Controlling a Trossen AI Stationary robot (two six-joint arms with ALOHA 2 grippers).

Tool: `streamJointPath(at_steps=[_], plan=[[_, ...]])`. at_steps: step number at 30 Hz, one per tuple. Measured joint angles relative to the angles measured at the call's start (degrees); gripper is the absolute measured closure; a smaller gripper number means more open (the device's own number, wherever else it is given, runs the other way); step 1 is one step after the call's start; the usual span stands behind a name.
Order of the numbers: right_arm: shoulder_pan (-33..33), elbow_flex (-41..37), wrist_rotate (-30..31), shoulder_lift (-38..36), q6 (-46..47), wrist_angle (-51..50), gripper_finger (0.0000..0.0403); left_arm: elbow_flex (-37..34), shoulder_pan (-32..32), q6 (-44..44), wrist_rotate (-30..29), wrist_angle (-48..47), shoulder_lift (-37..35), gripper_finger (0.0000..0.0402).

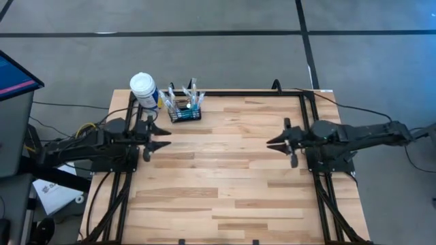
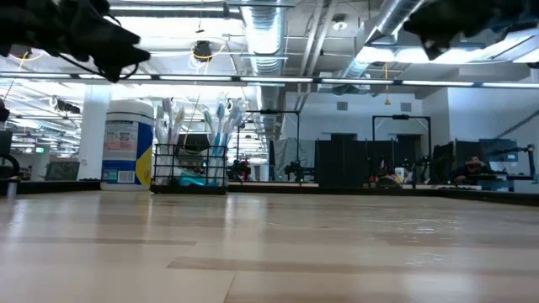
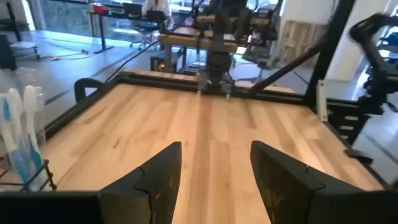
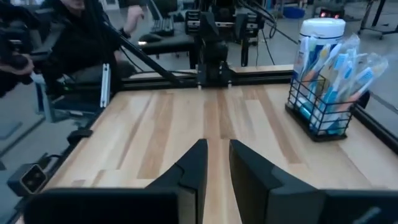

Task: Pick & Place toothbrushing station
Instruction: Return to Home Position

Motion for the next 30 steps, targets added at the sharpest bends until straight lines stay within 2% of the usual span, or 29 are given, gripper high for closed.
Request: streamJointPath(at_steps=[3,7,9,12,14,17,20,23,27,30], plan=[[3.4,-3.7,3.2,-7.0,1.5,-1.0,0.0345,0.1,-0.4,-0.3,0.1,-4.3,-4.3,0.0215],[7.6,-8.0,3.9,-17.0,1.5,-1.2,0.0345,0.1,-0.4,-1.6,-0.1,-10.9,-11.4,0.0215],[9.4,-10.0,5.1,-21.8,1.2,-1.1,0.0345,0.0,-0.4,-1.9,-0.2,-10.9,-15.1,0.0215],[11.5,-13.1,7.2,-29.1,0.4,-1.7,0.0345,0.7,-0.4,-5.0,-1.7,-10.6,-15.6,0.0215],[12.8,-15.2,7.6,-33.2,0.2,-1.8,0.0345,0.9,-0.4,-6.0,0.3,-10.0,-14.5,0.0215],[14.1,-16.9,7.7,-33.4,-0.4,-3.4,0.0345,0.7,-0.3,-4.5,1.6,-10.1,-15.2,0.0215],[15.1,-17.4,7.9,-31.6,-0.4,-1.1,0.0345,-1.8,-0.3,-4.2,-0.1,-3.1,-15.7,0.0215],[15.9,-18.2,7.9,-31.3,0.6,-4.2,0.0345,-3.1,-0.3,-3.2,0.7,-1.3,-15.4,0.0215],[16.4,-17.9,7.8,-31.5,6.2,-5.8,0.0345,-5.6,-0.4,-3.1,4.0,-1.4,-15.7,0.0215],[16.4,-17.9,7.8,-31.5,11.3,-6.4,0.0345,-7.9,-0.4,-3.1,3.4,0.5,-15.7,0.0215]])
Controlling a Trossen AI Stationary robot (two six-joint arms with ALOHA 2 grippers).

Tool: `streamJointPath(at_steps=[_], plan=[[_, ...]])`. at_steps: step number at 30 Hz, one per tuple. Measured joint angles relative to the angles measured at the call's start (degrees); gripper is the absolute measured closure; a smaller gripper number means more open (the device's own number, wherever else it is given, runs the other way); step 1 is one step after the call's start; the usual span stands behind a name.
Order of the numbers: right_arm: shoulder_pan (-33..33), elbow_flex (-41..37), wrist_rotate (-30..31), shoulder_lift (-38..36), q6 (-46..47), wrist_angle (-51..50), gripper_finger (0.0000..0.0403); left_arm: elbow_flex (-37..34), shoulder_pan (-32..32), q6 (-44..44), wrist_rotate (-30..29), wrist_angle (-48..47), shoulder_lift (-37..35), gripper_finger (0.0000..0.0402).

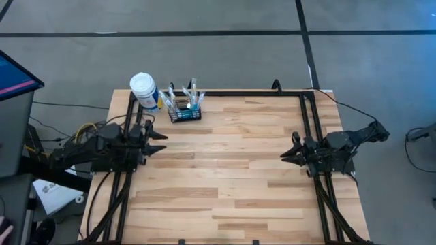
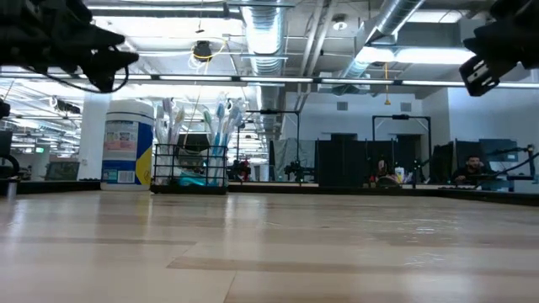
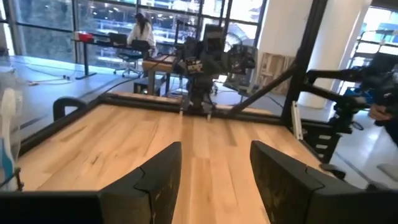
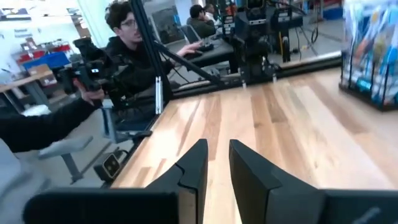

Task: Pick & Place toothbrushing station
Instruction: Return to Home Position

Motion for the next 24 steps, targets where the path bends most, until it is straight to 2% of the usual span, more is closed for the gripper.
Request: streamJointPath(at_steps=[5,16,24], plan=[[0.0,0.0,0.0,0.0,2.8,-0.5,0.0345,-3.1,0.0,0.0,-0.3,6.5,0.0,0.0215],[0.0,0.0,0.0,0.0,2.8,-0.5,0.0345,-4.9,0.0,-0.1,-0.3,8.9,0.0,0.0215],[0.0,0.0,0.0,0.0,2.8,-0.5,0.0345,-6.1,0.0,-9.2,-0.5,9.1,1.2,0.0215]])
